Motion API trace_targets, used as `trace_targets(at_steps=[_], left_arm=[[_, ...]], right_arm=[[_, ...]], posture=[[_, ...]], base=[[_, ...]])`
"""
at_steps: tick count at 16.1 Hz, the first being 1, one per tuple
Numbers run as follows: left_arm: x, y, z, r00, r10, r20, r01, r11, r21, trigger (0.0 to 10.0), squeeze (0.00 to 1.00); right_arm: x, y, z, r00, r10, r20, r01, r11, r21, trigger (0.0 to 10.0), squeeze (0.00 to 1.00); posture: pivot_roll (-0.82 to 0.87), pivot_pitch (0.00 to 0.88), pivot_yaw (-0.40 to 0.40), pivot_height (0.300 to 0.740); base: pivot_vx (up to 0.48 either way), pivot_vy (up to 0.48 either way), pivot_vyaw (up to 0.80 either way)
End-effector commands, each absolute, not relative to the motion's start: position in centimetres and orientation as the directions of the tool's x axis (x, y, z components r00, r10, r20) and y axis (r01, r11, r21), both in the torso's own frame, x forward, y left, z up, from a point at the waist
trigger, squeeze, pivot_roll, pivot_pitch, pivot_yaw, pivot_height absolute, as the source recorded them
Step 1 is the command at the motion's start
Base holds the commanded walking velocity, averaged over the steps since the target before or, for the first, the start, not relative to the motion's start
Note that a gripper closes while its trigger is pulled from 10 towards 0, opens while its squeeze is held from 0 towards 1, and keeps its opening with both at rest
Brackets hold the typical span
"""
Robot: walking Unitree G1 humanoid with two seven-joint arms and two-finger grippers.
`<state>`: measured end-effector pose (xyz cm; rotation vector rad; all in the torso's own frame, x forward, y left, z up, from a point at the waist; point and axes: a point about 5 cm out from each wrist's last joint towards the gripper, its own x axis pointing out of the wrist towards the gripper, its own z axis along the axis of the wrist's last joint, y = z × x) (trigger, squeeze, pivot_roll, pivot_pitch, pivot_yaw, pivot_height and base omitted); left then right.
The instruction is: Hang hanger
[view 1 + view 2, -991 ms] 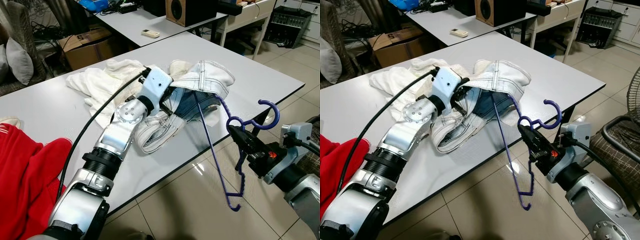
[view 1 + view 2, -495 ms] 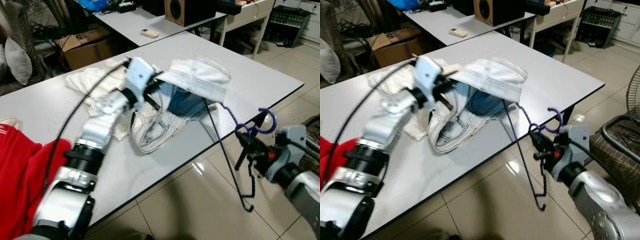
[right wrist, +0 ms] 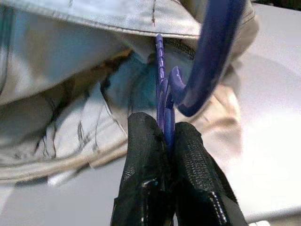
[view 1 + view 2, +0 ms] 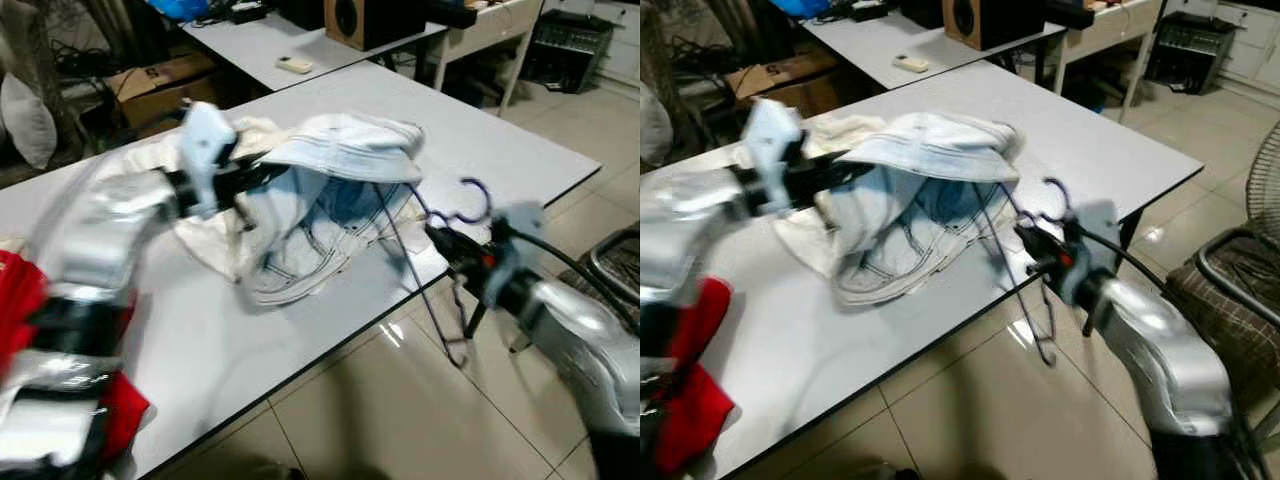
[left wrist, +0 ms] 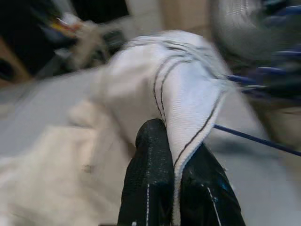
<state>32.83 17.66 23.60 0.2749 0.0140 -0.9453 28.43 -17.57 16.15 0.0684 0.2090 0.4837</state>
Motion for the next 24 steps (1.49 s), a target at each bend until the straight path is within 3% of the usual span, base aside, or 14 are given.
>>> trace_targets(at_steps=[1,2,5,7,9,10,11,12,14,16,17,19,20,24], left_arm=[[32.1,17.8,24.5,0.54,-0.833,-0.12,0.836,0.513,0.196,0.0,0.0],[31.6,17.8,25.1,0.5,-0.859,-0.114,0.86,0.477,0.179,0.0,0.0],[31.2,15.9,31.8,0.38,-0.898,0.222,0.908,0.408,0.092,0.0,0.0],[31.1,15.1,33.8,0.326,-0.887,0.328,0.926,0.369,0.077,0.0,0.0],[31.0,14.5,36.5,0.262,-0.847,0.463,0.942,0.329,0.069,0.0,0.0],[30.9,14.5,38.2,0.242,-0.807,0.539,0.946,0.319,0.053,0.0,0.0],[31.0,14.8,39.6,0.237,-0.76,0.606,0.949,0.314,0.023,0.0,0.0],[31.1,15.0,40.1,0.256,-0.742,0.619,0.943,0.332,0.007,0.0,0.0],[31.7,14.7,39.3,0.308,-0.773,0.555,0.927,0.375,0.007,0.0,0.0],[32.8,13.5,35.8,0.41,-0.827,0.385,0.891,0.453,0.022,0.0,0.0],[33.6,12.8,32.6,0.501,-0.833,0.233,0.85,0.524,0.046,0.0,0.0],[34.7,12.0,28.6,0.614,-0.787,0.057,0.782,0.617,0.089,0.0,0.0],[34.9,11.5,26.6,0.64,-0.768,-0.021,0.763,0.632,0.138,0.0,0.0],[34.5,11.0,24.7,0.63,-0.77,-0.102,0.772,0.608,0.183,0.0,0.0]], right_arm=[[28.8,-17.0,16.6,0.855,0.495,-0.156,-0.485,0.869,0.101,10.0,0.0],[29.2,-16.6,16.8,0.848,0.509,-0.146,-0.499,0.86,0.102,10.0,0.0],[31.8,-11.5,17.8,0.752,0.653,-0.088,-0.64,0.755,0.142,10.0,0.0],[32.4,-9.2,18.6,0.711,0.702,-0.042,-0.687,0.706,0.174,10.0,0.0],[32.8,-6.3,20.9,0.645,0.759,0.088,-0.753,0.611,0.245,10.0,0.0],[32.6,-5.3,23.0,0.588,0.778,0.221,-0.8,0.521,0.298,10.0,0.0],[32.3,-5.0,24.9,0.535,0.768,0.352,-0.838,0.428,0.338,10.0,0.0],[32.3,-5.5,25.5,0.525,0.748,0.406,-0.844,0.397,0.36,10.0,0.0],[32.9,-6.6,23.9,0.595,0.733,0.329,-0.798,0.491,0.35,10.0,0.0],[33.0,-8.3,20.2,0.7,0.7,0.141,-0.706,0.647,0.29,10.0,0.0],[32.5,-10.0,17.6,0.767,0.642,0.009,-0.626,0.746,0.227,10.0,0.0],[31.1,-12.1,16.0,0.817,0.575,-0.048,-0.547,0.799,0.251,10.0,0.0],[30.2,-13.2,15.7,0.834,0.548,-0.062,-0.52,0.819,0.243,10.0,0.0],[28.5,-14.8,15.7,0.856,0.505,-0.111,-0.48,0.856,0.194,10.0,0.0]], posture=[[-0.04,0.0,0.099,0.74],[-0.04,0.0,0.099,0.74],[-0.02,0.0,0.09,0.74],[-0.02,0.0,0.095,0.74],[-0.02,0.0,0.104,0.74],[-0.02,0.0,0.107,0.74],[-0.02,0.0,0.108,0.74],[-0.02,0.0,0.112,0.74],[-0.02,0.0,0.113,0.74],[-0.02,0.0,0.119,0.74],[-0.02,0.0,0.121,0.74],[-0.02,0.0,0.119,0.74],[-0.02,0.0,0.119,0.74],[-0.03,0.0,0.123,0.74]], base=[[0.0,0.0,0.0],[0.0,0.0,0.0],[0.0,0.0,0.0],[0.0,0.0,0.0],[0.0,0.0,0.0],[0.0,0.0,0.0],[0.0,0.0,0.0],[0.0,0.0,0.0],[0.0,0.0,0.0],[0.0,0.0,0.0],[0.0,0.0,0.0],[0.0,0.0,0.0],[0.0,0.0,0.0],[0.0,0.0,0.0]])
